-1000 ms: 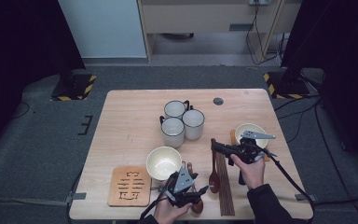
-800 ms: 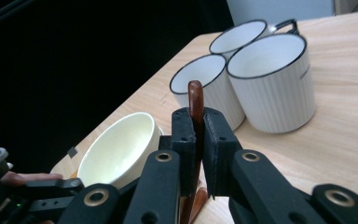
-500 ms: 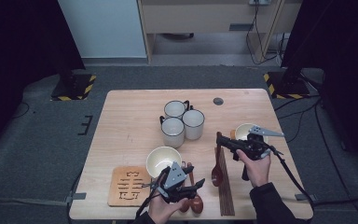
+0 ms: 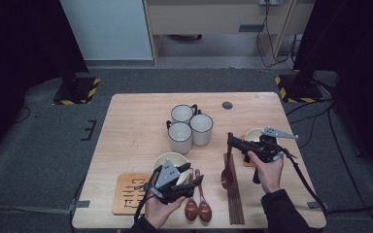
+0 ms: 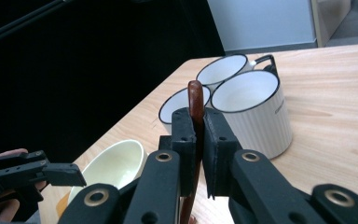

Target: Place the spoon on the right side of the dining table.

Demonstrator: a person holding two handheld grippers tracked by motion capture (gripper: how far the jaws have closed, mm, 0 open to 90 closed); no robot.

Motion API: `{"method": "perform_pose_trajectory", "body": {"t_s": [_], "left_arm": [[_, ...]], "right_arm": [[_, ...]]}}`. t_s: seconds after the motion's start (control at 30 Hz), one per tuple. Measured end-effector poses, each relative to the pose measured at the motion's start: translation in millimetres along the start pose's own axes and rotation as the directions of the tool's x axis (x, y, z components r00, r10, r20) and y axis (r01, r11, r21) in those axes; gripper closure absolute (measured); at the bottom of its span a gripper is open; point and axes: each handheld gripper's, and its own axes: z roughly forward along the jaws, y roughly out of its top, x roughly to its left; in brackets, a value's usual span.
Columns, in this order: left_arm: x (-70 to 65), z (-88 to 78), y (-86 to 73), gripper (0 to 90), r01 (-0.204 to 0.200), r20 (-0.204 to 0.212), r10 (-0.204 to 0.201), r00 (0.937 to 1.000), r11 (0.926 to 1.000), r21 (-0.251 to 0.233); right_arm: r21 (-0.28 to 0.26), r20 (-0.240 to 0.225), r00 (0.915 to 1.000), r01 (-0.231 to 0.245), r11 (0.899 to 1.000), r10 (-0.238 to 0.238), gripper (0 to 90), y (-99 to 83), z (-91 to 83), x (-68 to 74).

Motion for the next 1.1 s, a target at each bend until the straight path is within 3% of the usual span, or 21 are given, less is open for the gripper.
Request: {"method": "perform_pose_trajectory", "body": {"t_s": [0.27,0.57,0.87,1.1], "left_arm": [[19.4,-14.3,5.5,36.4,0.025,-0.058,-0.027,0.9979,0.9991,-0.034],[46.3,-32.3,7.7,34.5,0.054,-0.139,-0.063,0.9883,0.9960,-0.071],[68.5,-43.2,1.1,33.3,0.077,-0.212,-0.090,0.9731,0.9944,-0.073],[86.0,-53.9,-5.1,32.0,0.084,-0.279,-0.100,0.9552,0.9941,-0.068]], "right_arm": [[-0.031,0.014,0.9999,0.005,1.000,-0.005,84.3,9.2,-1.2,-1.5],[-0.056,0.042,0.9991,0.010,0.998,-0.007,84.3,18.1,-2.9,-7.2],[-0.067,0.061,0.9981,0.005,0.998,-0.001,84.3,23.3,0.8,-12.6],[-0.085,0.086,0.9963,0.005,0.996,0.002,84.3,27.6,2.1,-17.1]]}}
